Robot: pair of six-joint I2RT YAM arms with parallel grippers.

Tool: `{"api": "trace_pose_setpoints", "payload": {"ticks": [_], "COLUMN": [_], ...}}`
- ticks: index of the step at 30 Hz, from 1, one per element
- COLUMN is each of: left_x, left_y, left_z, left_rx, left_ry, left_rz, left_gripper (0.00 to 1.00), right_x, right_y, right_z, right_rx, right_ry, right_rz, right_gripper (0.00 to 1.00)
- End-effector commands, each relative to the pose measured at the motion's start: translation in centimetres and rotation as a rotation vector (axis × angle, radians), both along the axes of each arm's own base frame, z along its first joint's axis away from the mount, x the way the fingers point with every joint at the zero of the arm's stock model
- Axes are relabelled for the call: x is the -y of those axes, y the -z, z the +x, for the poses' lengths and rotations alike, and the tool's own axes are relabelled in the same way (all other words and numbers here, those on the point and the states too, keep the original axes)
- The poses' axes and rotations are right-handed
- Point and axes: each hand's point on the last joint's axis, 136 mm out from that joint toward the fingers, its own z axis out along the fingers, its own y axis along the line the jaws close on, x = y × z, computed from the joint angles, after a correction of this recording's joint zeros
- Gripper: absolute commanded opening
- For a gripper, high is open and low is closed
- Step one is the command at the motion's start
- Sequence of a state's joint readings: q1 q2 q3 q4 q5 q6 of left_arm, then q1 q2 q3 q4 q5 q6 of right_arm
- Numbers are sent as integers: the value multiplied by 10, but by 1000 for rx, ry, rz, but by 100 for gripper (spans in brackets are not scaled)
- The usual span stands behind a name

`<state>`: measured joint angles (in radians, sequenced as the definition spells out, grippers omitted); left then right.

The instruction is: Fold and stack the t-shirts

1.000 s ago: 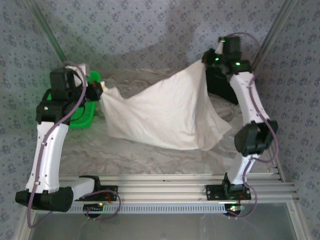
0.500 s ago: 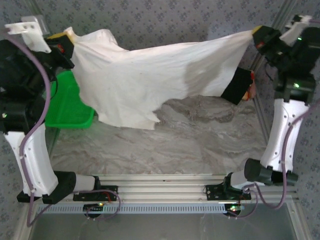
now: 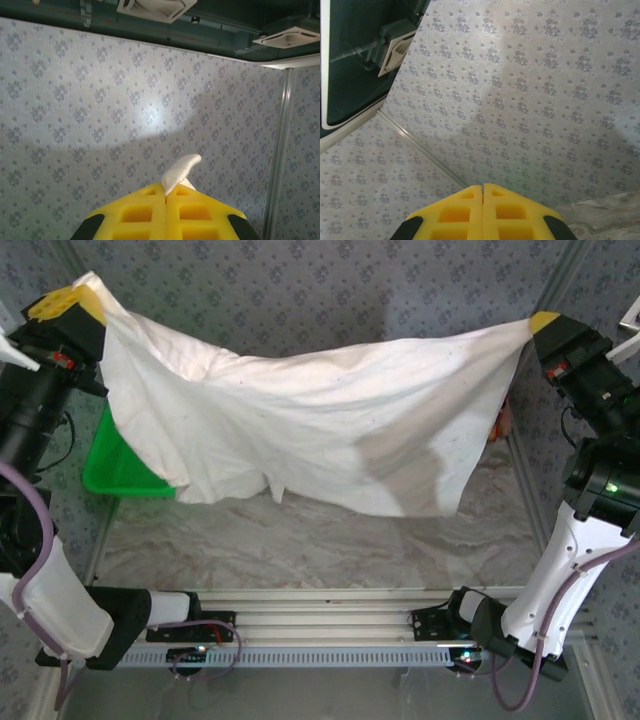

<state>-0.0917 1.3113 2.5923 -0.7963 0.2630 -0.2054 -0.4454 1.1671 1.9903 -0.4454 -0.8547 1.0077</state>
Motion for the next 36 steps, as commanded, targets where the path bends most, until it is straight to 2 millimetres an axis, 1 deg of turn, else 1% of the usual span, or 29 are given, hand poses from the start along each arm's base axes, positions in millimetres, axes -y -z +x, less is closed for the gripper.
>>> {"api": "trace_pose_setpoints", "payload": {"ticks": [1, 3, 6, 9, 12, 14, 15, 17, 18, 19, 21, 23, 25, 26, 29, 32, 35, 36], "left_x": [-5, -7, -7, -6, -3, 1, 4, 6, 7, 7, 5, 2, -2, -3, -1, 3, 4, 4], "left_y": [-15, -1, 25, 63, 104, 135, 147, 179, 192, 210, 244, 276, 306, 320, 356, 393, 430, 440], "left_z": [-21, -7, 25, 68, 112, 145, 158, 191, 203, 220, 250, 279, 306, 319, 354, 385, 409, 414], "left_rx": [87, 36, -60, -187, -308, -391, -423, -500, -529, -569, -642, -698, -753, -780, -835, -888, -950, -966], "left_ry": [-35, -69, -94, -112, -111, -98, -88, -82, -81, -86, -107, -135, -161, -169, -174, -163, -162, -161], "left_rz": [29, 57, 101, 147, 195, 222, 233, 255, 267, 284, 315, 353, 386, 395, 403, 400, 377, 371], "left_gripper": [0, 0, 0, 0, 0, 0, 0, 0, 0, 0, 0, 0, 0, 0, 0, 0, 0, 0], "right_x": [-10, -10, -2, 10, 23, 32, 35, 42, 42, 40, 43, 41, 42, 43, 53, 59, 64, 65], "right_y": [-5, 3, 24, 49, 84, 119, 133, 172, 187, 203, 243, 281, 325, 348, 405, 441, 477, 482], "right_z": [-12, -10, 3, 19, 40, 58, 66, 87, 95, 106, 126, 148, 170, 181, 213, 245, 271, 279], "right_rx": [6, -12, -69, -137, -213, -289, -317, -416, -448, -472, -552, -626, -707, -753, -858, -902, -969, -973], "right_ry": [-37, -42, -25, 2, 34, 56, 57, 69, 69, 69, 93, 80, 88, 79, 96, 95, 87, 79], "right_rz": [2, 9, 32, 61, 63, 61, 54, 32, 9, -33, -72, -93, -192, -217, -315, -379, -415, -424], "right_gripper": [0, 0, 0, 0, 0, 0, 0, 0, 0, 0, 0, 0, 0, 0, 0, 0, 0, 0]}}
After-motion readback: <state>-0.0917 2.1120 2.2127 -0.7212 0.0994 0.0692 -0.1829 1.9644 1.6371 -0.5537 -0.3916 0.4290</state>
